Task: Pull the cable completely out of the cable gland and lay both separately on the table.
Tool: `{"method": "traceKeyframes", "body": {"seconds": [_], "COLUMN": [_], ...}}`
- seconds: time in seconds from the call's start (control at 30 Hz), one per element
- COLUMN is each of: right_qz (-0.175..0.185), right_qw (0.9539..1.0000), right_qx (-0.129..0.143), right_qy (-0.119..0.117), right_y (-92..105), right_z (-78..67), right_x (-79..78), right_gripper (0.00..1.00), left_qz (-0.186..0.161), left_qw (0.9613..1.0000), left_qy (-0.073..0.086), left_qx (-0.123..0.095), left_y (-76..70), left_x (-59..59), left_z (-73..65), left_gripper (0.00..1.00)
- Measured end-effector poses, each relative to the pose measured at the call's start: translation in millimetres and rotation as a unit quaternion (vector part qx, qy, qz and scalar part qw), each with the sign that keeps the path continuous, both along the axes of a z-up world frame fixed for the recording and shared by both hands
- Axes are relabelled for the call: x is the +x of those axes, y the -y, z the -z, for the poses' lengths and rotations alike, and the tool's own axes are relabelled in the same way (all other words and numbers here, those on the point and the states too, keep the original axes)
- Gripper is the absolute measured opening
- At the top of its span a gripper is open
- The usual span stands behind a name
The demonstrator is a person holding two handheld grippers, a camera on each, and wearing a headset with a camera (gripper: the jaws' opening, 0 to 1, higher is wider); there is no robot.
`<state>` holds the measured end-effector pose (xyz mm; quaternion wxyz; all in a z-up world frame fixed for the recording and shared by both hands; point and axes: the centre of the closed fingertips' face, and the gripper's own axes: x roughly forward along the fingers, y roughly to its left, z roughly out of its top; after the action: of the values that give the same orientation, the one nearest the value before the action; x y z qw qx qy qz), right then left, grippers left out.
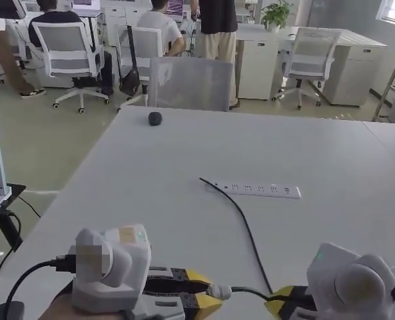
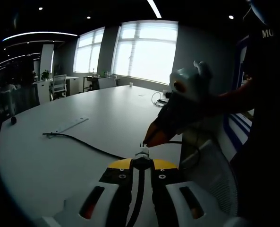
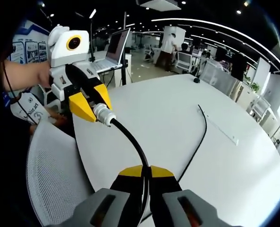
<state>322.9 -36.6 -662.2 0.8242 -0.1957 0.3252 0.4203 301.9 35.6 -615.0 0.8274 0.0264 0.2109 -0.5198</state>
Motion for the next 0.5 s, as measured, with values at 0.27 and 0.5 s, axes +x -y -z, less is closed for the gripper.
{"method": "traceKeyframes", "body": {"seconds": [0.27,0.5], "right_qz": [0.045,0.065], "right_qw": [0.9985,0.9972], "right_qx": [0.005,-0.001], "right_qy": [-0.031,-0.039], "right_y": [15.9,24.5], "right_z": [14.5,20.1], "right_x": [5.5,7.5], "right_gripper": [0.00,0.00], "left_qz": [0.000,-0.001], "left_qw": [1.0000,1.0000], "left_qy": [-0.003,-0.004], "left_qx": [0.002,0.001], "left_y": [-0.7,-0.8], "left_x": [-0.3,0.4], "left_z": [2.3,3.1], "left_gripper": [0.15,0.15]}}
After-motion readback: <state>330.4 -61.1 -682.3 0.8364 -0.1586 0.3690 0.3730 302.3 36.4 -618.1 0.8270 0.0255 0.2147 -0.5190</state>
